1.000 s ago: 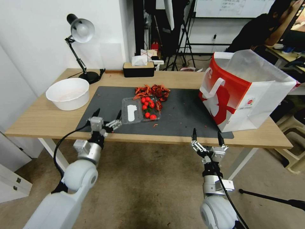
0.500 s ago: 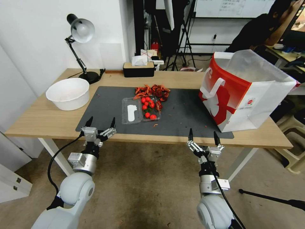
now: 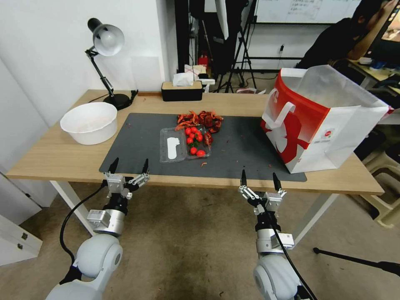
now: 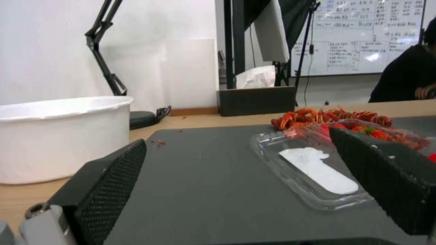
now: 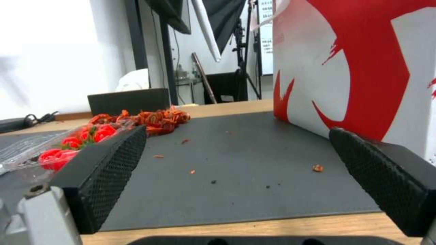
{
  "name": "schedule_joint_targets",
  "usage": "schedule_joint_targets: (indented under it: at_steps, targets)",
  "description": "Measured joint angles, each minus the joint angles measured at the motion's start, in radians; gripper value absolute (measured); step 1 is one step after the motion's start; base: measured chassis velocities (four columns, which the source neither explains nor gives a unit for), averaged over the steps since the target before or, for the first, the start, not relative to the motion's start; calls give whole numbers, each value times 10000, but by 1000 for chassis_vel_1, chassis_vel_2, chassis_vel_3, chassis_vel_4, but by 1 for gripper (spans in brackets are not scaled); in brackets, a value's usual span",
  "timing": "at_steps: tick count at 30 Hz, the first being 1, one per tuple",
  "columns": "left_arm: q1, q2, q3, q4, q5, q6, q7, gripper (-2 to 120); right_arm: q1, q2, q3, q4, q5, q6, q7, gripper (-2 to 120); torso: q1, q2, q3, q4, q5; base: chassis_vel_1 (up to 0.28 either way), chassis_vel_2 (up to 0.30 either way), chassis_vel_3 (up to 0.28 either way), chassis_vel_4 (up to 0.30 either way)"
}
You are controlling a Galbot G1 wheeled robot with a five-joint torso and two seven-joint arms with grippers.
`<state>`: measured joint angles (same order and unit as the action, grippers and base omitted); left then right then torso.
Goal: Pick up the trash from the table and place it into the takeout bag.
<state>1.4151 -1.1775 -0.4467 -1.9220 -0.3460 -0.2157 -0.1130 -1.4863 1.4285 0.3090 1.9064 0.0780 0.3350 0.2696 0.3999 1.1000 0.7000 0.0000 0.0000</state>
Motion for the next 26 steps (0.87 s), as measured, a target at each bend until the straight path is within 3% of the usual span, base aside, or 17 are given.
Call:
schedule_joint_targets:
  at_steps: [26]
  targets:
    - [-52, 12, 4, 25, 137, -61, 30, 100, -55, 14, 62, 72, -56, -45, 64, 100, 1, 0, 0, 0, -1, 0, 0, 0, 0]
